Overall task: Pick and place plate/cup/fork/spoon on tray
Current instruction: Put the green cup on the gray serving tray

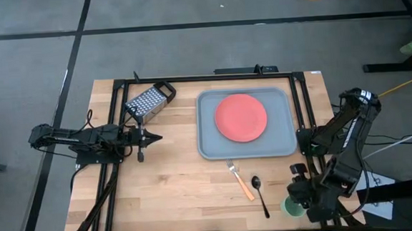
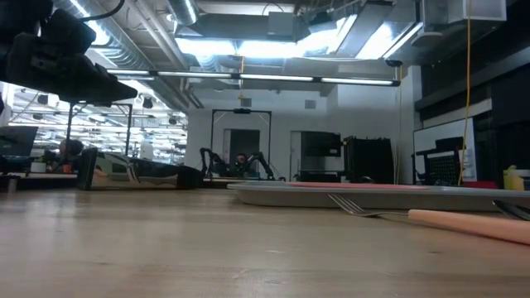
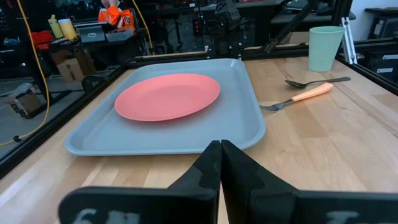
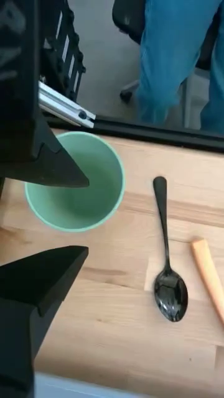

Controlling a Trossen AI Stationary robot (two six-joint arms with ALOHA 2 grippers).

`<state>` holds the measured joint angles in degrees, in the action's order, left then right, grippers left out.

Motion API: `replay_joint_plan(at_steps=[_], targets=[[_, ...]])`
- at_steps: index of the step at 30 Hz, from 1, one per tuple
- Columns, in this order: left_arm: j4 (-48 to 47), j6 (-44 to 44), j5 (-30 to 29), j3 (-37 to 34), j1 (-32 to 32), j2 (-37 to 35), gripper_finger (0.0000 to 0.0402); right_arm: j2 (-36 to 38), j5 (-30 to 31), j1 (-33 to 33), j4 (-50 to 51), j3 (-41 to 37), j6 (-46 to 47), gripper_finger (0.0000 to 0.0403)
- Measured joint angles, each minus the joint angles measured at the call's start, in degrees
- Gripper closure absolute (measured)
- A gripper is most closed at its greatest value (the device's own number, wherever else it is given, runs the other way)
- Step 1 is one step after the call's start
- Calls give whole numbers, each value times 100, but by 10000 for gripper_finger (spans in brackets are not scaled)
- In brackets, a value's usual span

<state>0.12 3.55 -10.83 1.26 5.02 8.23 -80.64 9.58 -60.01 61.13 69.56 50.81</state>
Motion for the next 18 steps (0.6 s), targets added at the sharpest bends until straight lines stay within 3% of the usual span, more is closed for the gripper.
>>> replay_joint_plan(at_steps=[11, 18], targets=[[0, 0, -1, 0, 0, 0, 401, -736, -21, 0, 388, -7, -7, 234], [0, 0, 0, 0, 0, 0, 401, -1140, -365, -2, 388, -7, 11, 234]])
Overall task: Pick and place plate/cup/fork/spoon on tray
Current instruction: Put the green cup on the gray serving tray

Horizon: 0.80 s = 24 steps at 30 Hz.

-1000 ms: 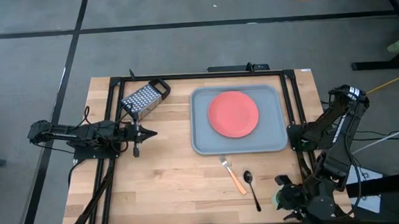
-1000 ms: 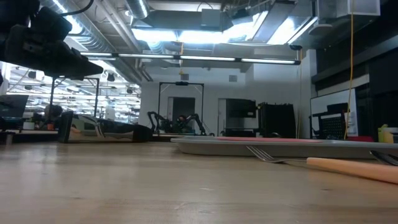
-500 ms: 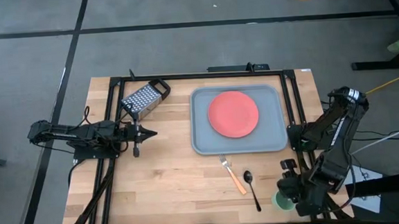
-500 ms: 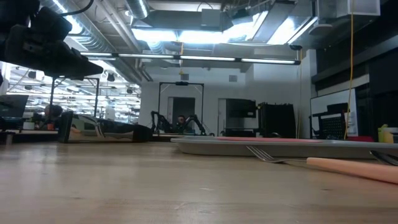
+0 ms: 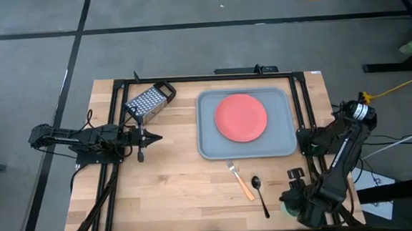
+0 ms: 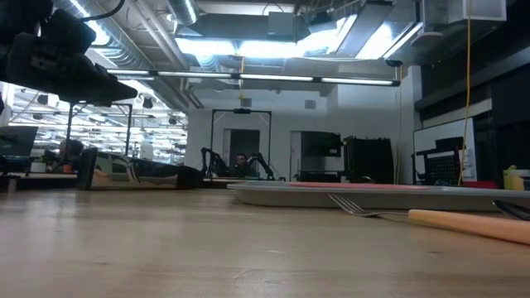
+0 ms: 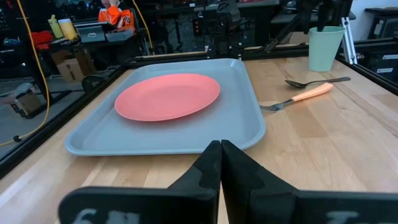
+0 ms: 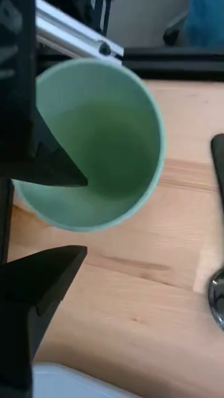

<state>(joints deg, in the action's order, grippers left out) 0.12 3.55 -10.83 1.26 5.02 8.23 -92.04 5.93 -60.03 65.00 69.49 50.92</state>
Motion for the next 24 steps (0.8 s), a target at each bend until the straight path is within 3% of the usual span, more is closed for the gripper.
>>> replay_joint_plan(at_steps=[11, 14, 19, 24], targets=[[0, 0, -2, 0, -2, 0, 401, -626, 0, 2, -28, 0, 62, 240], [0, -1, 0, 2, -2, 0, 401, -688, -8, 26, -72, 0, 346, 271], [0, -2, 0, 0, -2, 0, 401, -562, -342, 176, -10, 82, 840, 382], [0, -2, 0, 0, -2, 0, 401, -463, -439, 311, 1064, 1018, 522, 396]])
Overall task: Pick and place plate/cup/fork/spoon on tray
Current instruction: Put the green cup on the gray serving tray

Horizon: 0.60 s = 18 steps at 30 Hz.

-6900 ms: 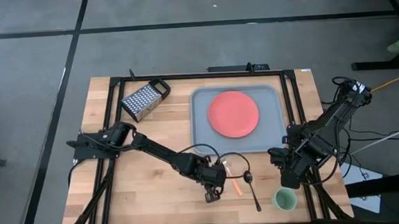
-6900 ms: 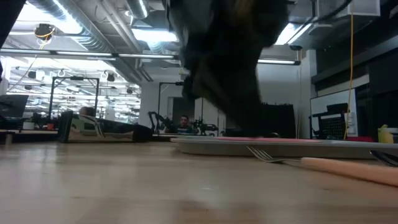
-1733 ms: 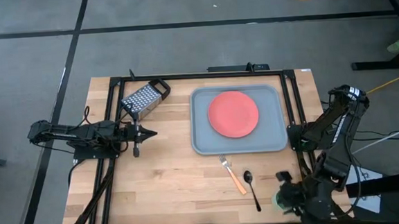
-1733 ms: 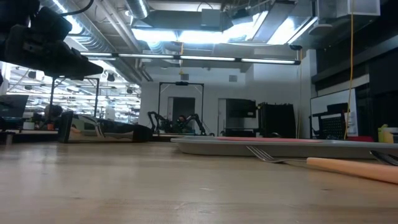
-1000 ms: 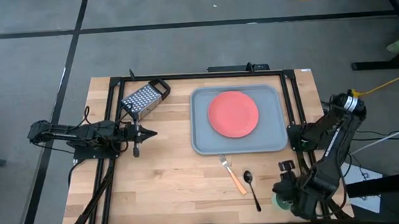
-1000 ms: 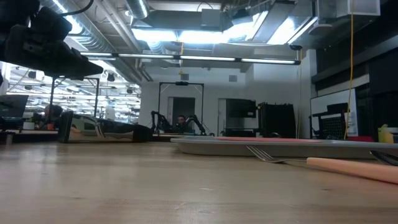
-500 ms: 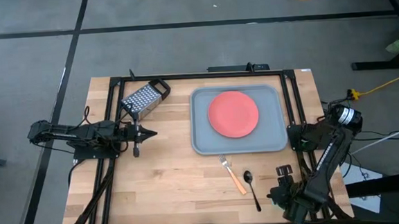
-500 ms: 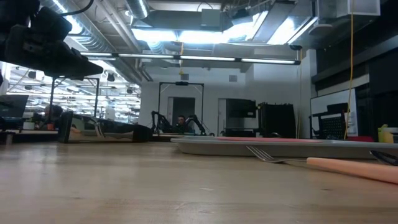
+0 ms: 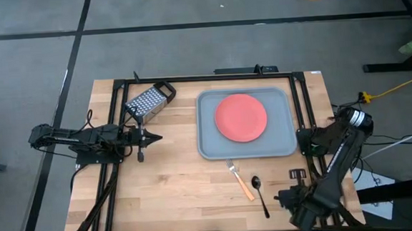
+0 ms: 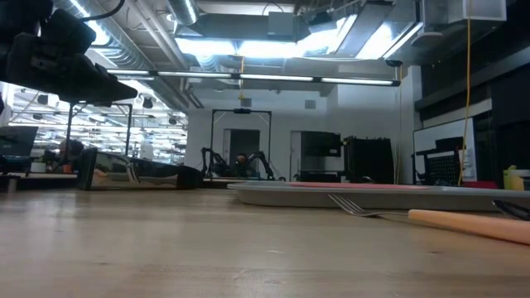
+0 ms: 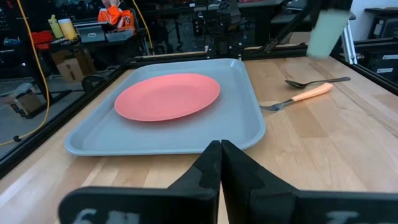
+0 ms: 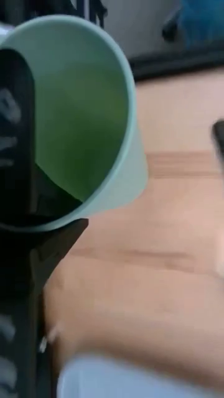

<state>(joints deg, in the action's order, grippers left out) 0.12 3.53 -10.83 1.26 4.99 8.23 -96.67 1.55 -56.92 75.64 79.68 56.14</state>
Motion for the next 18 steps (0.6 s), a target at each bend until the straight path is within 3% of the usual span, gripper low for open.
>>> replay_joint_plan(at_steps=[2, 4, 7, 9, 14, 18], targets=[[0, 0, 0, 0, 1, 0, 401, 29, 383, 52, 819, 620, -149, 397], [0, 0, -2, 0, 2, 0, 401, 22, 1144, 120, 1537, 1157, -228, 398], [0, 0, 1, 2, 1, 0, 401, 256, 2988, 244, 1315, 1534, -471, 399], [0, 0, 1, 2, 0, 1, 401, 370, 4027, 497, 1446, 1778, -162, 400], [2, 0, -17, 2, 0, 0, 401, 863, 5672, 1390, 1448, 1829, 383, 401], [2, 0, -17, 2, 2, 0, 401, 1163, 6170, 2356, 1423, 1719, 410, 401]])
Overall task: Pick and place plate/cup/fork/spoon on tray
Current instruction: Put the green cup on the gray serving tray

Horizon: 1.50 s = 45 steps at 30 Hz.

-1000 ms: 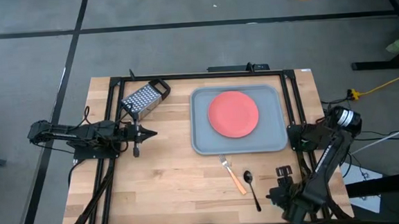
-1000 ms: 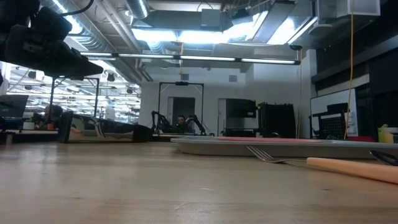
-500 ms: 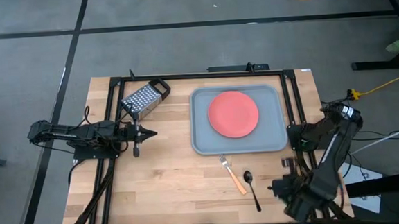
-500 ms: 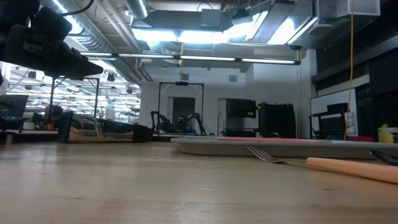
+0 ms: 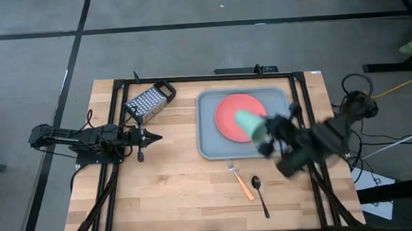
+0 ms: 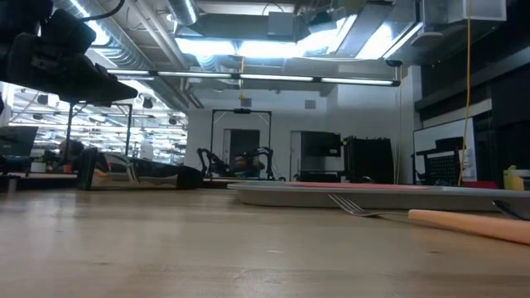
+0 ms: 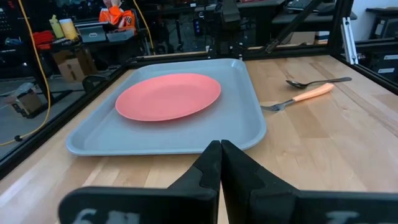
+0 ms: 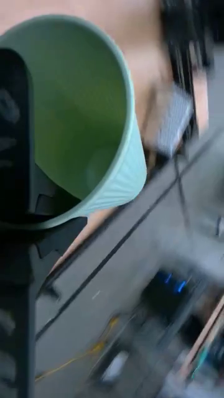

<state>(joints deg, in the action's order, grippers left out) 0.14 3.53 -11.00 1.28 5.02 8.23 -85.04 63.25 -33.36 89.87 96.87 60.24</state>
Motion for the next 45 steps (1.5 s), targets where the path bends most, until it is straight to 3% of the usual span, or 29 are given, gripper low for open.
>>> replay_joint_plan(at_steps=[4, 11, 16, 19, 25, 31, 40, 45], targets=[[0, 0, -2, 0, -2, 0, 401, 240, -350, 1220, 27, -93, 33, 401], [0, 2, -2, 0, -1, 0, 401, 358, -1962, 3684, 13, -500, -875, 401], [0, 2, -2, 0, -2, 0, 401, 411, -3270, 5383, -13, -1273, -1469, 401], [0, 0, -2, 0, -1, 0, 401, 522, -3819, 6051, -128, -1856, -1937, 401], [0, 2, -2, 0, -1, 0, 401, 1043, -4071, 6768, -1086, -2665, -2385, 401], [0, 2, -2, 0, 0, 0, 401, 1314, -5037, 7416, -2311, -3681, -2724, 401], [0, 2, -2, 0, 0, 0, 401, 1323, -5287, 8088, -2787, -4626, -3045, 401], [0, 0, -2, 0, -1, 0, 401, 1322, -5734, 8266, -3262, -4904, -3210, 401]])
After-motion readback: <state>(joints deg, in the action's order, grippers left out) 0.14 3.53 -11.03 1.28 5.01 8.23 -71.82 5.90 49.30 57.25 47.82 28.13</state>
